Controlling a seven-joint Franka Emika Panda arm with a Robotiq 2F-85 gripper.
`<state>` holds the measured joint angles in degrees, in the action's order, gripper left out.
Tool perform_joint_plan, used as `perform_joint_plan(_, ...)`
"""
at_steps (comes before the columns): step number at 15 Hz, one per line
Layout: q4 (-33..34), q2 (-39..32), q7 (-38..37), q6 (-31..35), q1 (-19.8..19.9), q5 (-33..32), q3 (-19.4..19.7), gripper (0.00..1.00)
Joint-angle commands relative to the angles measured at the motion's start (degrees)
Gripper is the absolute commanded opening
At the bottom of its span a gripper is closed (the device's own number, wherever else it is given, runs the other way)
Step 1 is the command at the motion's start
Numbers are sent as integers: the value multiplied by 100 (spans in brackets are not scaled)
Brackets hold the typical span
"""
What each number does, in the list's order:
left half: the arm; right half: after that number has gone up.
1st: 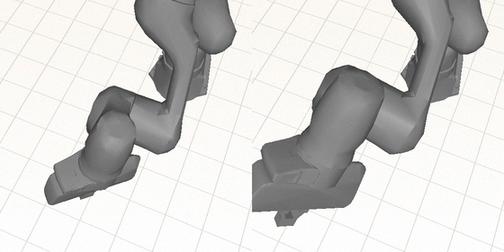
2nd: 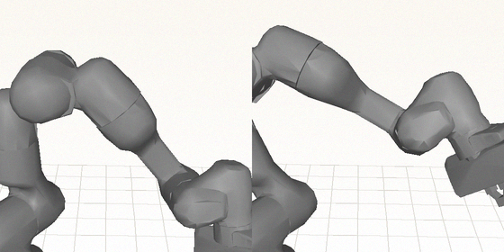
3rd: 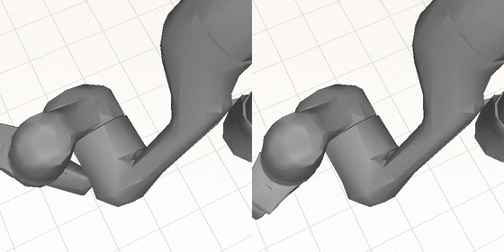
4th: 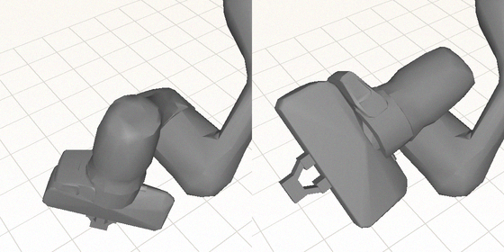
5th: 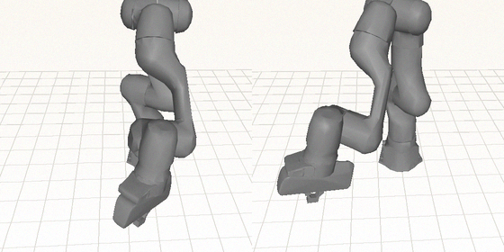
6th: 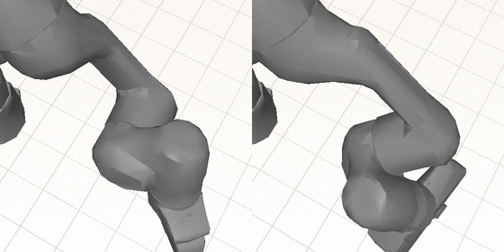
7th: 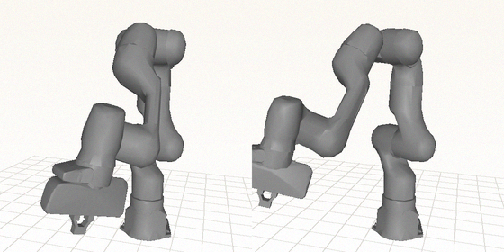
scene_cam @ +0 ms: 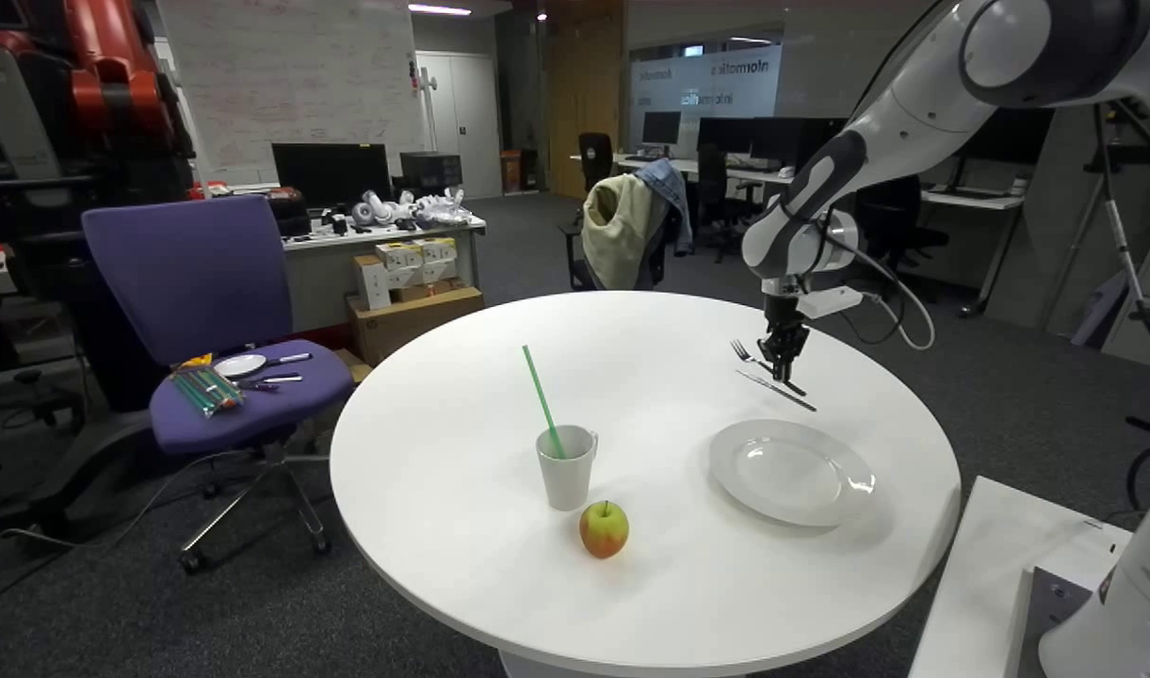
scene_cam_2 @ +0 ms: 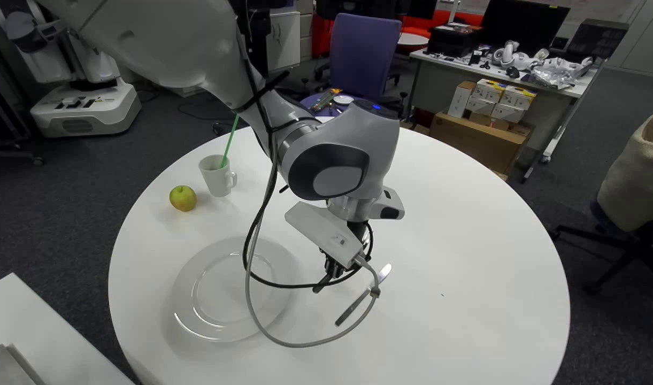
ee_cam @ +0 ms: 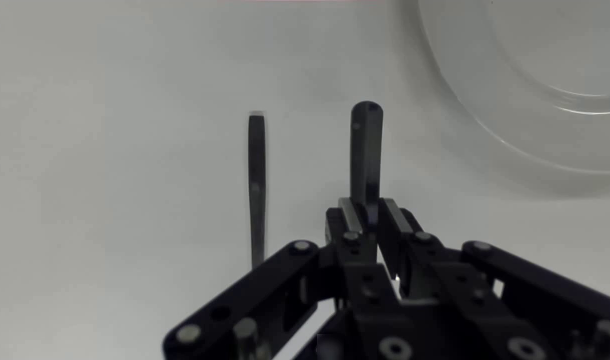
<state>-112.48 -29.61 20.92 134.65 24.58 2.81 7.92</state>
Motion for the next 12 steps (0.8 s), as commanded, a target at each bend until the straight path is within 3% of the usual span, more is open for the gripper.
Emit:
perform_joint_plan(1,-390,559,57,-162,-48,-53,129,4)
perform_joint_plan(12,-388,679,-48,-830,-350,-1041,480,4)
